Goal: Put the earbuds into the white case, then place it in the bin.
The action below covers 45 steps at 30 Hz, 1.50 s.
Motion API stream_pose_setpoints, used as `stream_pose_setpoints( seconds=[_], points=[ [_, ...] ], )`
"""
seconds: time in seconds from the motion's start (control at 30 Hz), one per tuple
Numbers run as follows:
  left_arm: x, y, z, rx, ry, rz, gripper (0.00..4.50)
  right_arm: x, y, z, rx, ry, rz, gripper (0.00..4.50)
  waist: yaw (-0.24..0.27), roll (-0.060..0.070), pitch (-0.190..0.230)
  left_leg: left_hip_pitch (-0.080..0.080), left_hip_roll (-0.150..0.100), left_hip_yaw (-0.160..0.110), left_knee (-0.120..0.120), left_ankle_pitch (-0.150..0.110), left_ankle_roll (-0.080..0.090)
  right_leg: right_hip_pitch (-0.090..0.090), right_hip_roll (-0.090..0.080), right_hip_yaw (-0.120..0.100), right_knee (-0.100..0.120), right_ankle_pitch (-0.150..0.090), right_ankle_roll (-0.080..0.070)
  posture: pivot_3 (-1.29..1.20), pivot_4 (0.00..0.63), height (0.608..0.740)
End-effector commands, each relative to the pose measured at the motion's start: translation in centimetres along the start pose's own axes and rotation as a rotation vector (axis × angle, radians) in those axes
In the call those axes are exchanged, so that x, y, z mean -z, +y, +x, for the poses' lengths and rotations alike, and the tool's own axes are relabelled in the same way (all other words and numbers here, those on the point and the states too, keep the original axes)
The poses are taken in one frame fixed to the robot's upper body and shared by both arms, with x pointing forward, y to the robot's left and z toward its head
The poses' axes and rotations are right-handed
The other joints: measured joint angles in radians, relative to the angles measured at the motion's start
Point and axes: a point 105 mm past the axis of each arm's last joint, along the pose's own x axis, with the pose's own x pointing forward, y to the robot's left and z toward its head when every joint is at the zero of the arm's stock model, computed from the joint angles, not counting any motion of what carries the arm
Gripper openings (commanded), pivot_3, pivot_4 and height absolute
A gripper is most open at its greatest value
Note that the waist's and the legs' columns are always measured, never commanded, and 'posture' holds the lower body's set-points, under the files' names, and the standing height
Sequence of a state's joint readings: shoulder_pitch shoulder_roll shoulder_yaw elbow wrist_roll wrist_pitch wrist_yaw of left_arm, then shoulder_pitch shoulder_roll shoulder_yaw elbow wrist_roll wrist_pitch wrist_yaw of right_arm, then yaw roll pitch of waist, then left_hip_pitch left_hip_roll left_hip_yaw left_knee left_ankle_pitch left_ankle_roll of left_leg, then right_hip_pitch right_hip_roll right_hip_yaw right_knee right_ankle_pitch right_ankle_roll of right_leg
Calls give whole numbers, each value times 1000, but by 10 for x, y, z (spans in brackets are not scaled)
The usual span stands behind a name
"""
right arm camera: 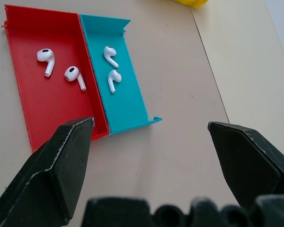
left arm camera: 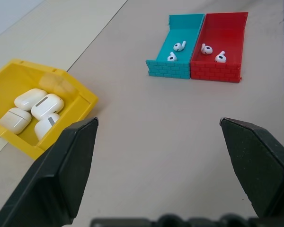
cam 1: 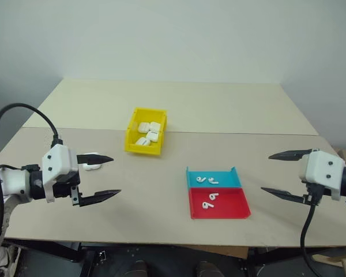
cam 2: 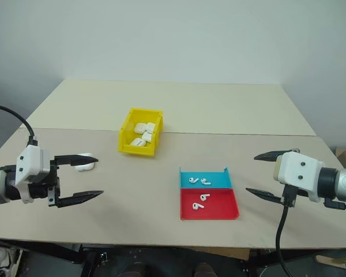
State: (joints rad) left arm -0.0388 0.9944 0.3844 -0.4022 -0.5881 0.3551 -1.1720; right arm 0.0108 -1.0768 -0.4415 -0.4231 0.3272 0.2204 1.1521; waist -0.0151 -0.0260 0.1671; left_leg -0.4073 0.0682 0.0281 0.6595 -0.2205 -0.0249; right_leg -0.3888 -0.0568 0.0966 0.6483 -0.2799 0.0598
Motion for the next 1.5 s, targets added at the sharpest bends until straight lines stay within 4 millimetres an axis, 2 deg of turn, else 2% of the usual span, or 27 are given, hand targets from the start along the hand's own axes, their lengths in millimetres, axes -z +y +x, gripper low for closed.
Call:
stream_pose_setpoints(
  seconds=[0.03, 0.43, 0.63, 0.77, 0.87, 1.0, 1.03, 1.13, 1.27, 1.33, 1.5],
  points=[
    [-9, 4, -6, -17, -9, 27, 4500, -9, -2, -2, 6, -10, -55, 4477, 0, 0, 0, 0, 0, 0, 0, 0, 0, 0, 0, 0, 0, 0, 0, 0, 150, 740],
    [-10, 7, -7, -91, 18, 38, 4500, -9, -1, -1, -4, -6, -56, 4477, 0, 0, 0, 0, 0, 0, 0, 0, 0, 0, 0, 0, 0, 0, 0, 0, 150, 740],
    [-16, 19, -9, -295, 93, 112, 4500, -9, -1, 1, 5, 0, -54, 4477, 0, 0, 0, 0, 0, 0, 0, 0, 0, 0, 0, 0, 0, 0, 0, 0, 150, 740],
    [-19, 39, -8, -459, 183, 143, 4500, -13, -1, 0, 2, -7, -55, 4477, 3, 0, 0, 0, 0, 0, 0, 0, 0, 0, 0, 0, 0, 0, 0, 0, 150, 740],
    [-12, 53, -7, -498, 297, 28, 4500, -13, -1, 0, 8, 1, -51, 4477, 4, 0, 0, 0, 0, -1, 0, 0, 0, 0, 0, 0, 0, 0, 0, 0, 150, 740],
    [5, 79, -4, -627, 556, -270, 4500, -10, 1, 2, 10, 25, -32, 4477, 9, -2, 1, 0, -1, -2, 1, 0, 0, 1, 0, -1, 0, 0, 1, 0, 150, 740],
    [5, 86, -1, -677, 567, -345, 4500, -9, 2, 3, 11, 28, -27, 4477, 10, -2, 0, 0, -1, -2, 1, 0, 0, 1, 0, -1, 0, 0, 1, 0, 150, 740],
    [3, 92, 9, -687, 604, -415, 4500, -9, 3, 4, 15, 31, -15, 4477, 1, -2, 0, -1, -2, -3, 1, 0, 0, 1, 1, -1, 0, 0, 2, 0, 150, 740],
    [16, 105, 14, -766, 613, -516, 4500, -9, 5, 8, 18, 28, -4, 4477, -9, -3, 0, -3, -2, -4, 1, 0, 0, -2, 1, 0, 1, 0, 1, 0, 150, 740],
    [25, 111, 7, -849, 648, -542, 4500, -9, 6, 10, 15, 26, 4, 4477, -10, -3, 1, -3, -2, -4, 1, 0, 0, -2, 1, 0, 1, 0, 1, 0, 150, 740],
    [33, 120, -15, -927, 682, -663, 4500, -7, 7, 12, 6, 29, 14, 4477, -2, -4, 1, -3, -2, -4, 1, 0, 0, -2, 0, -1, 1, 0, 1, 0, 150, 740]
  ],
)
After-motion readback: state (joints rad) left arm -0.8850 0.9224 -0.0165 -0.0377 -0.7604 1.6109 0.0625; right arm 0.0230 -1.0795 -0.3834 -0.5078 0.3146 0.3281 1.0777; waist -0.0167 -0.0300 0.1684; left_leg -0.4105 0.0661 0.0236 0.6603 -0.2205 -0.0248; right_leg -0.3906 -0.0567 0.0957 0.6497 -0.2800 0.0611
